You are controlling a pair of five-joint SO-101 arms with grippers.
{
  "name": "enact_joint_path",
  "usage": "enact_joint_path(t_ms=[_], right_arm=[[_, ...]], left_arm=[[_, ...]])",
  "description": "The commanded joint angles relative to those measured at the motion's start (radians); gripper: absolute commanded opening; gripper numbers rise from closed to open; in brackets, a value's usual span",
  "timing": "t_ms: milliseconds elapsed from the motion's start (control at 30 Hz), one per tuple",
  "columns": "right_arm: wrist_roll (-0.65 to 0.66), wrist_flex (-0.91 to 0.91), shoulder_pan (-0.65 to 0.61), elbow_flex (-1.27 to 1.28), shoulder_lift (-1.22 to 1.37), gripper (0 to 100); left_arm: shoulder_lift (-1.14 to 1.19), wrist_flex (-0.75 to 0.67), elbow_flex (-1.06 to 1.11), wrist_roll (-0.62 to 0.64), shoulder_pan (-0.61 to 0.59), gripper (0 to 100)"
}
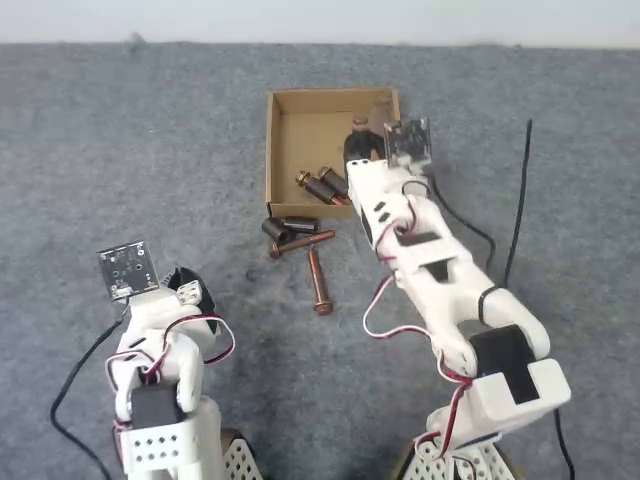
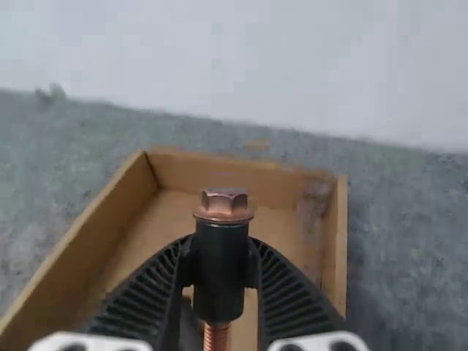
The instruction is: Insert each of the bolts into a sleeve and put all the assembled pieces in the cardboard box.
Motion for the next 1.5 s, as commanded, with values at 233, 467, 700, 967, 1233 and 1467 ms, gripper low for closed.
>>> enact_joint_path(t_ms=[233, 467, 700, 967, 1233, 1467], right_arm=[[0.288, 0.418, 0.015, -0.252, -0.007, 0.6], [0.499, 0.553, 0.012, -0.414, 0.079, 0.6], [0.526, 0.638, 0.012, -0.654, 0.309, 0.6], [0.528, 0.641, 0.01, -0.732, 0.417, 0.6], [0.529, 0.805, -0.001, -0.804, 0.423, 0.7], [0.554, 0.987, -0.022, -0.896, 0.432, 12.6]], left_arm=[[-0.008, 0.006, -0.01, -0.011, -0.005, 1], [-0.008, 0.006, -0.01, -0.011, -0.005, 1], [-0.008, 0.006, -0.01, -0.012, -0.005, 1], [-0.008, 0.006, -0.01, -0.012, -0.005, 1], [-0.008, 0.006, -0.01, -0.012, -0.005, 1], [-0.008, 0.006, -0.01, -0.012, -0.005, 1]])
